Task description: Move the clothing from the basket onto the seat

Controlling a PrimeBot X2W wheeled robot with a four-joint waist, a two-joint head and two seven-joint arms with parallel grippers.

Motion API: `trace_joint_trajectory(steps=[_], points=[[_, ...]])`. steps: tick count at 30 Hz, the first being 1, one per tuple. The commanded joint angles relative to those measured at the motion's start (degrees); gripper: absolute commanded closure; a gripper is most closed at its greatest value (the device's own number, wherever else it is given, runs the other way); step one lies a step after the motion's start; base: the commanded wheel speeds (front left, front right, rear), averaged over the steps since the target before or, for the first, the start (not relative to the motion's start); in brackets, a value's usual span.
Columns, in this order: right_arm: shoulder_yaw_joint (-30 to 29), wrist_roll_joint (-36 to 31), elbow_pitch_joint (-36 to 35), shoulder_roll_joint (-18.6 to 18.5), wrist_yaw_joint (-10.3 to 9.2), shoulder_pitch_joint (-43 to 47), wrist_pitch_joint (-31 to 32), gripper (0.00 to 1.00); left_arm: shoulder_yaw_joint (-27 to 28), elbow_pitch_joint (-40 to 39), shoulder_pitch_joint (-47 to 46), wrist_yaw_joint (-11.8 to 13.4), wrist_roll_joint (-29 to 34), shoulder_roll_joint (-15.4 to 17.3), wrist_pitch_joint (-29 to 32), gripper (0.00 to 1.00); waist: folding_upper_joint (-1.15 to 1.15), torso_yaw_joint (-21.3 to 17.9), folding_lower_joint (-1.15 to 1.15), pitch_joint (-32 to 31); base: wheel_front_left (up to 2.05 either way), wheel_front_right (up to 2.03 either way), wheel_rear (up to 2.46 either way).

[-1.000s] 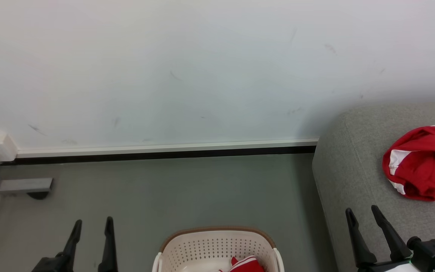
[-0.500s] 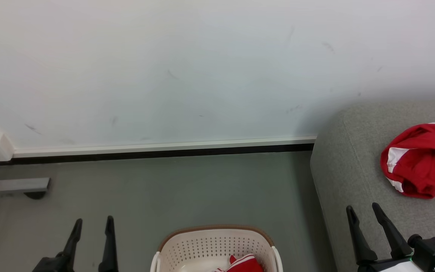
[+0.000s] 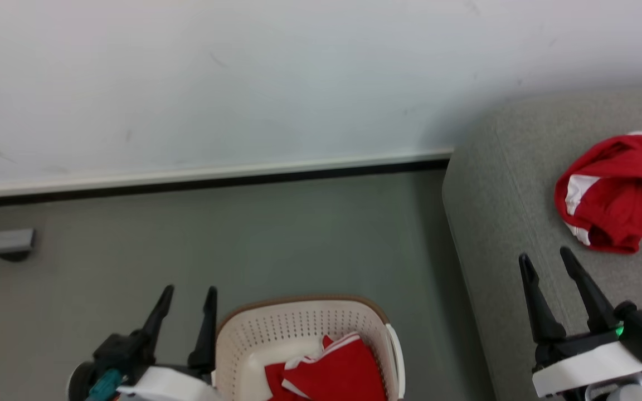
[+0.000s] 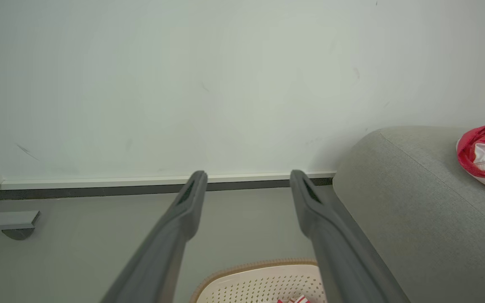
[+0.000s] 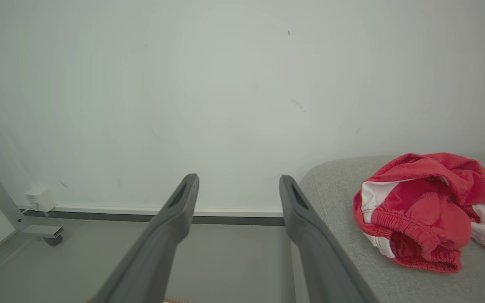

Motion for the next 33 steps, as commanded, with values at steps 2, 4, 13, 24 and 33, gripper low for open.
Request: trace_joint_trajectory(steps=[2,4,13,24,33], points=[[-0.17,-0.58,-0.68,-0.21,-0.13,-1.89,-0.4,0.0,-0.99,2.23,-2.71,-0.53,0.04,-0.14,0.04,0.0,0.0,-1.73,-0.01,4.47,0.0,0.0,0.0],[-0.62,-0.62,-1.51,-0.02,-0.13,-3.43,-0.4,0.0,-2.54,5.01,-5.75,-1.05,0.24,-0.14,0.49,0.0,0.0,-2.31,-0.01,6.86,0.0,0.0,0.0],[-4.15,-0.25,-5.66,0.76,-0.13,-8.18,-0.29,0.0,-8.84,21.69,-19.01,-2.78,-2.31,0.11,3.94,0.0,0.0,-5.16,-0.01,16.22,0.0,0.0,0.0],[-7.41,0.47,-13.0,2.03,-0.13,-13.1,-0.28,0.0,-19.14,40.83,-32.8,-2.82,-4.19,1.93,6.27,0.0,0.0,-9.04,-0.01,27.47,0.0,0.0,0.0],[-7.9,3.0,-18.2,4.81,-0.13,-16.2,-0.29,0.0,-25.91,50.73,-40.86,-2.83,-5.41,2.99,7.38,0.0,0.0,-11.01,-0.01,35.04,0.0,0.0,0.0]])
